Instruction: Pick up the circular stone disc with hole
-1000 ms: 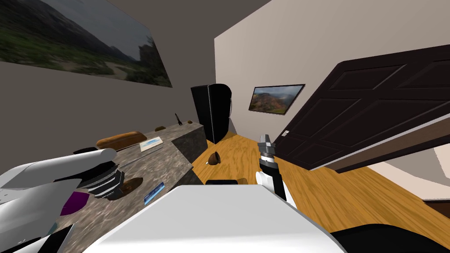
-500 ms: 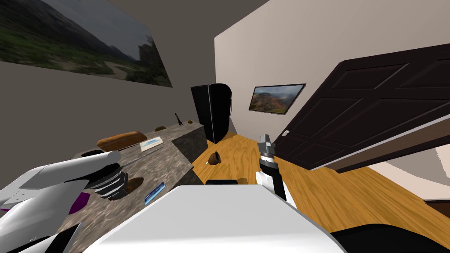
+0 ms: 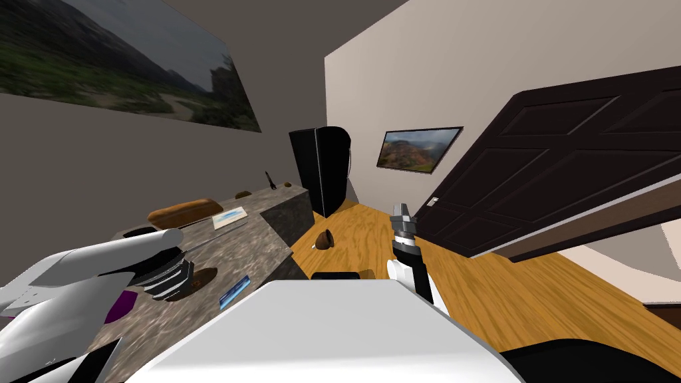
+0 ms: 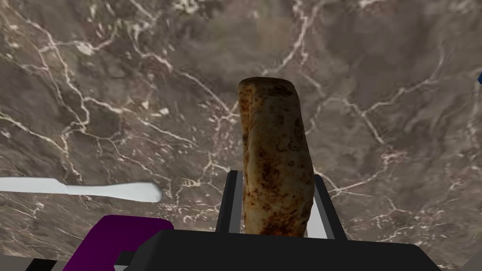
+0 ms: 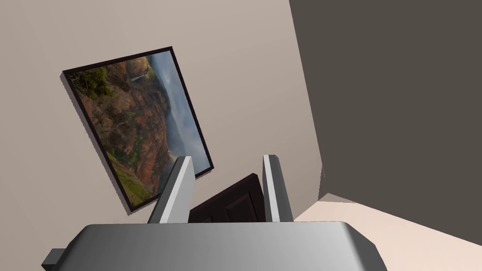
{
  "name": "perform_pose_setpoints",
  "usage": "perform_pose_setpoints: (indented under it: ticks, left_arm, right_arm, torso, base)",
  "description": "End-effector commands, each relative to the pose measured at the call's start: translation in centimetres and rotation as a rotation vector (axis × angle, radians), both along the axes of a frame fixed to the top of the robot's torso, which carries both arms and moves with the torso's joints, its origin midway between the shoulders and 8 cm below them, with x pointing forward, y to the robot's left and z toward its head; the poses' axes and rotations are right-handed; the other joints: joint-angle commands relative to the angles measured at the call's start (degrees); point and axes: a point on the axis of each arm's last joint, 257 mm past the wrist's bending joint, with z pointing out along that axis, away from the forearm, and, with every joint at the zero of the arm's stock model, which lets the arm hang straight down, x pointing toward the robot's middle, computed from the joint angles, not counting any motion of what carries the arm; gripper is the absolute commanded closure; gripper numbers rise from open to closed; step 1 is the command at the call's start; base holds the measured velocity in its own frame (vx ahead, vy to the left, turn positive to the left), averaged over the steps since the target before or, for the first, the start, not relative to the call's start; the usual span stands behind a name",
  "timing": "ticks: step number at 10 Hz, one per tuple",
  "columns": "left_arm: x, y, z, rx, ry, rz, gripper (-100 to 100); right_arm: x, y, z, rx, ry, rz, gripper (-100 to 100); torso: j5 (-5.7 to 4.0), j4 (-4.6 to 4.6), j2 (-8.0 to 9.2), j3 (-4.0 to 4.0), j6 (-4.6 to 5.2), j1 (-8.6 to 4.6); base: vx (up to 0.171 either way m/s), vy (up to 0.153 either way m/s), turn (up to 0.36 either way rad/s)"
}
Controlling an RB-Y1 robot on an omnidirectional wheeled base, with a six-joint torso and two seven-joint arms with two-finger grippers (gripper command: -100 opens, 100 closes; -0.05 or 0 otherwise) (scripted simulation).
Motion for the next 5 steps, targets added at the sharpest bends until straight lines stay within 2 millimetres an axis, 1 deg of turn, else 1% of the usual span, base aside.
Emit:
perform_pose_setpoints:
  ticks: [1,2,3,5]
  left_arm:
    - [0.0,0.0,0.0,0.0,0.0,0.0,100]
    - [0.0,0.0,0.0,0.001,-0.001,-0.001,0]
    - [0.0,0.1,1.1,0.002,-0.001,-0.002,100]
    - [0.0,0.0,2.3,0.002,-0.001,-0.001,100]
  right_arm:
    - [0.0,0.0,0.0,0.0,0.0,0.0,0]
    - [0.0,0.0,0.0,0.0,0.0,0.0,0]
    - [0.0,0.0,0.0,0.0,0.0,0.0,0]
    - [0.0,0.0,0.0,0.0,0.0,0.0,0]
  torso:
    - [0.0,0.0,0.0,0.0,0.0,0.0]
    - [0.01,-0.01,-0.01,-0.01,-0.01,0.0]
    - [0.01,-0.01,-0.01,-0.01,-0.01,0.01]
    - [-0.03,-0.02,-0.03,-0.02,-0.01,-0.08]
  base:
    - [0.0,0.0,0.0]
    - [0.0,0.0,0.0]
    - [0.003,-0.009,-0.007]
    - [0.005,-0.011,-0.003]
